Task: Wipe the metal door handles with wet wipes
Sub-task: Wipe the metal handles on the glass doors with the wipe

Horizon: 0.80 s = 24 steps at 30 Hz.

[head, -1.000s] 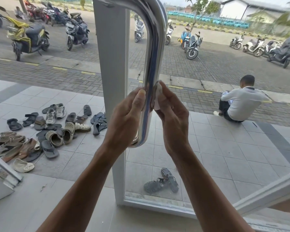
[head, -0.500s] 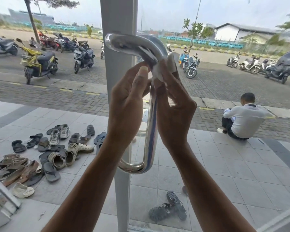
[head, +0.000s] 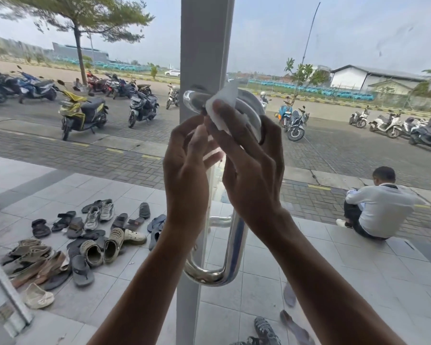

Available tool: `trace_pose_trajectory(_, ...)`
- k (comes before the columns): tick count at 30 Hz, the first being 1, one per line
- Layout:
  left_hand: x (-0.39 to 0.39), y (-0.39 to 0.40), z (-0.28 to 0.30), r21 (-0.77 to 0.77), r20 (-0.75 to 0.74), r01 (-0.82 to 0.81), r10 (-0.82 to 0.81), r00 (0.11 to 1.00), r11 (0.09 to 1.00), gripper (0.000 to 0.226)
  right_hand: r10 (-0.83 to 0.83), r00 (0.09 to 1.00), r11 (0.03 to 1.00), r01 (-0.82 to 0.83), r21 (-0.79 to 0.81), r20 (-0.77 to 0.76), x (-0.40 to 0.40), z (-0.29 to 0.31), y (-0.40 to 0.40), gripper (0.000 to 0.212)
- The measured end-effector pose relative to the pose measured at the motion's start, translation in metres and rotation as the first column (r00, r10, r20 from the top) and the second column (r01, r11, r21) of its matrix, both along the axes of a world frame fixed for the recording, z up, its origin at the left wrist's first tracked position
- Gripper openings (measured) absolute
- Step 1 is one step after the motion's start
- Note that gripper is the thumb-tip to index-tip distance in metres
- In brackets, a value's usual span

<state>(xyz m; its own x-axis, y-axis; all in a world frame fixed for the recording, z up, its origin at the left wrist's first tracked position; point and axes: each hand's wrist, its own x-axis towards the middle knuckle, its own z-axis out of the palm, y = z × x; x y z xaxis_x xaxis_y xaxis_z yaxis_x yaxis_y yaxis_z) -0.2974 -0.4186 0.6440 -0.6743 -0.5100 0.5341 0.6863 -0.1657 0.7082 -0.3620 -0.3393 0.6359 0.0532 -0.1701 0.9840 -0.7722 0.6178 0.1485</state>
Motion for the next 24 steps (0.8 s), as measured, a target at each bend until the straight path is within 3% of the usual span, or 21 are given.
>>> trace_pose_trajectory(3,-0.001,-0.001,0.003,-0.021,0.028,-0.038,0.038,0.999,0.999,0.025,0.073,0.997,0.997,-0.072,-0.041,0.031,0.0,0.013,-0.001,0.034)
trace_pose_trajectory(7,-0.005,-0.003,0.007,-0.001,0.052,-0.048,0.048,0.997,0.999,0.026,0.25,0.918,0.951,-0.174,-0.256,0.307,0.01,0.034,-0.005,0.029)
trace_pose_trajectory(11,-0.006,-0.008,0.01,0.028,0.055,-0.007,0.005,0.998,1.0,0.03,0.329,0.668,0.944,-0.235,-0.231,0.668,0.011,0.061,0.003,0.029)
trace_pose_trajectory(14,-0.008,-0.008,0.012,0.001,0.038,-0.009,0.009,0.999,1.0,0.031,0.264,0.463,0.934,-0.34,-0.106,0.846,0.01,0.089,0.007,0.038)
trace_pose_trajectory(18,-0.01,-0.005,0.017,-0.006,0.041,-0.033,0.033,0.999,0.999,0.028,0.025,0.486,0.917,-0.359,0.174,0.873,0.008,0.113,-0.002,0.039)
trace_pose_trajectory(22,-0.013,-0.006,0.019,-0.044,0.027,-0.08,0.081,0.996,0.996,0.024,-0.127,0.426,0.859,-0.405,0.315,0.896,0.01,0.126,-0.011,0.037)
trace_pose_trajectory(24,-0.015,-0.009,0.02,-0.037,0.013,-0.077,0.077,0.997,0.996,0.025,-0.204,0.505,0.829,-0.367,0.423,0.839,0.013,0.13,-0.016,0.037)
